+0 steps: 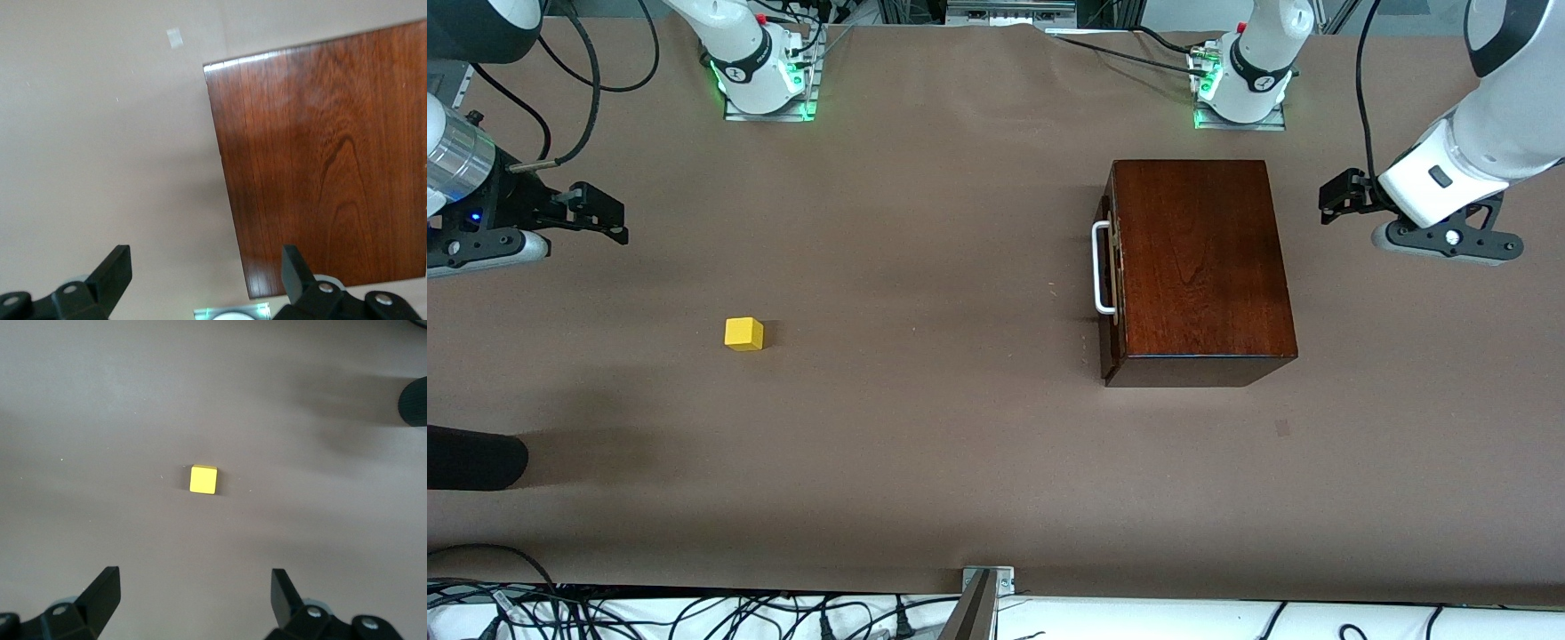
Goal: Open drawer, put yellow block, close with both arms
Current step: 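Move the left gripper to the white drawer handle of the box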
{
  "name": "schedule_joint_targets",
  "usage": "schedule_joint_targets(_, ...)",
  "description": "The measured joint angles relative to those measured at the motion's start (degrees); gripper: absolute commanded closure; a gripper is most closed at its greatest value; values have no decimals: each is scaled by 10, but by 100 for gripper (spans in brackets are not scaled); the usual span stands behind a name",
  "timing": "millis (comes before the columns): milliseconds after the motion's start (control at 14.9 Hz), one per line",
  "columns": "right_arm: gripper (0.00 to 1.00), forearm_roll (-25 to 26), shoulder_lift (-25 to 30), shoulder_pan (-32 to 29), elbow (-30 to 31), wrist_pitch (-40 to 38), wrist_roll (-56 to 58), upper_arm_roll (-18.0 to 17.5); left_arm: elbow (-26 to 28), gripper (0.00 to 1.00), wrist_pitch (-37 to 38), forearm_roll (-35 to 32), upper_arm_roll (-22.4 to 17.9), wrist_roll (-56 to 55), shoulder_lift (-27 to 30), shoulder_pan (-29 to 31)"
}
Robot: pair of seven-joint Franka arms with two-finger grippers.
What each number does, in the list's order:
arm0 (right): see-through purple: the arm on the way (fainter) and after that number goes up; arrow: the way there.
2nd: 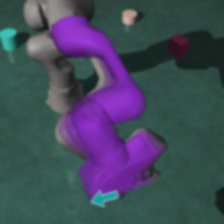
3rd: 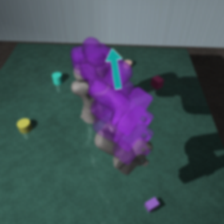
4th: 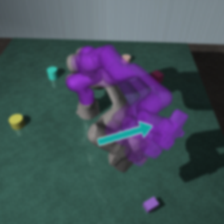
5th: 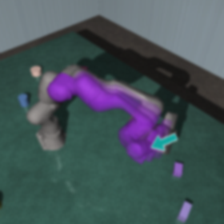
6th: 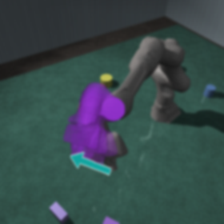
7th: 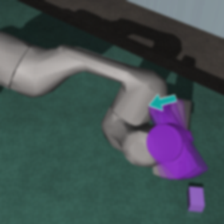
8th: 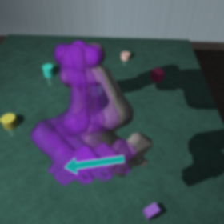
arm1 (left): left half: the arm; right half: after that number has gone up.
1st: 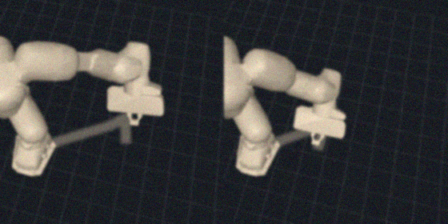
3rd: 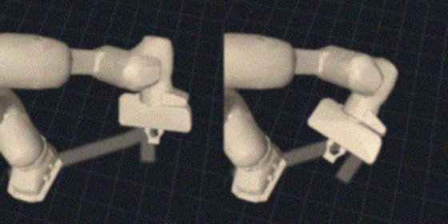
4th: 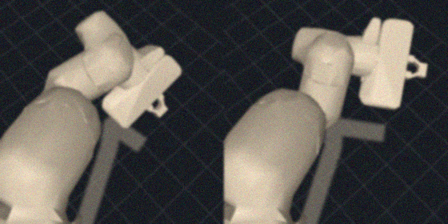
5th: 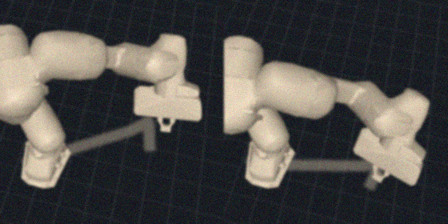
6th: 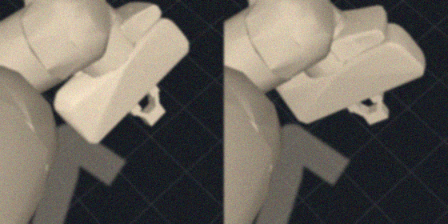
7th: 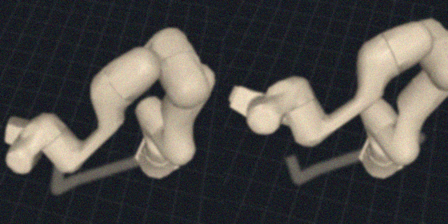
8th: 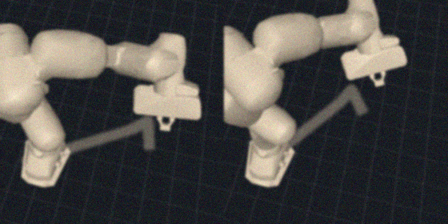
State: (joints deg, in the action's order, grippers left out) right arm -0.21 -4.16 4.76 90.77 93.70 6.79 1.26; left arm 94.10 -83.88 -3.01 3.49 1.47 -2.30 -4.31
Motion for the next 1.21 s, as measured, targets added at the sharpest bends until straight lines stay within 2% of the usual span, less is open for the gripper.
schedule_joint_targets(134,0,0,0,0,0,0,0,0,0,0,36,10,6,0,-2,-2)
schedule_joint_targets(335,0,0,0,0,0,0,0,0,-2,0,43,35,32,-7,-11,-5)
schedule_joint_targets(671,0,0,0,0,0,0,0,0,-57,0,6,37,134,-59,-94,-21)
schedule_joint_targets(939,0,0,0,0,-1,0,0,0,-89,0,-69,37,144,-136,-171,-85)
schedule_joint_targets(1207,0,0,0,0,-1,0,0,0,-94,0,-130,35,144,-238,-216,-144)
